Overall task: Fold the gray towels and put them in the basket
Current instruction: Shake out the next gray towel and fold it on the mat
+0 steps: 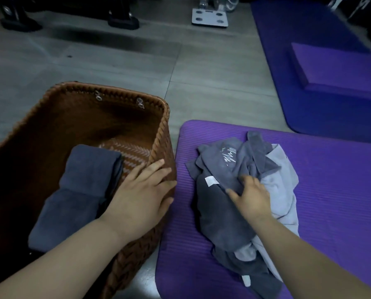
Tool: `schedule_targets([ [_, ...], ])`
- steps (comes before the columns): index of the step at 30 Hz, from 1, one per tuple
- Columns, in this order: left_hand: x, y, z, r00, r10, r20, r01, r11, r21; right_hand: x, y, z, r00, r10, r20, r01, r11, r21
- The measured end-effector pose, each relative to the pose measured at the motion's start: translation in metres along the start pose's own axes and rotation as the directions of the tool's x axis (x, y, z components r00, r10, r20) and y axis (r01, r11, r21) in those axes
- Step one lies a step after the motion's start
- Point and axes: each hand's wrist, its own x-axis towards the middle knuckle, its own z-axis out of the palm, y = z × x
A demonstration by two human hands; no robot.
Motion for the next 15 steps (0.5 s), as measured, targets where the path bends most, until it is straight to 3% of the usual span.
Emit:
schedule_targets([
  [2, 0.000, -0.002, 0.003, 0.999, 0.022, -0.027, -0.023, 1.000, -0.013, 0.013, 0.001, -0.001, 0.990, 0.091, 0.111, -0.087, 0.996, -0.036],
  [5, 0.000, -0.001, 0.005, 0.998, 0.033, -0.055, -0.034, 0.999, -0.026, 0.020, -0.006, -0.008, 0.975, 0.120, 0.188, -0.148, 0.979, 0.141],
  [7, 0.000, -0.001, 0.007, 0.995, 0.048, -0.084, -0.054, 0.997, -0.061, 0.018, -0.010, -0.010, 0.992, 0.063, 0.107, -0.077, 0.989, 0.127],
  [9, 0.001, -0.002, 0.008, 0.992, 0.054, -0.115, -0.063, 0.995, -0.074, 0.017, -0.013, -0.013, 0.994, -0.087, -0.067, 0.089, 0.995, 0.034],
  [11, 0.000, -0.003, 0.009, 0.989, 0.062, -0.136, -0.071, 0.995, -0.063, 0.015, -0.018, -0.020, 0.965, -0.160, -0.206, 0.202, 0.959, 0.200],
  [13, 0.000, -0.004, 0.010, 0.986, 0.072, -0.152, -0.084, 0.994, -0.074, 0.016, -0.026, -0.032, 0.976, -0.021, -0.218, 0.146, 0.805, 0.575],
  [15, -0.001, -0.005, 0.009, 0.984, 0.070, -0.163, -0.087, 0.991, -0.098, 0.017, -0.034, -0.046, 0.988, 0.147, -0.055, -0.024, 0.487, 0.873],
])
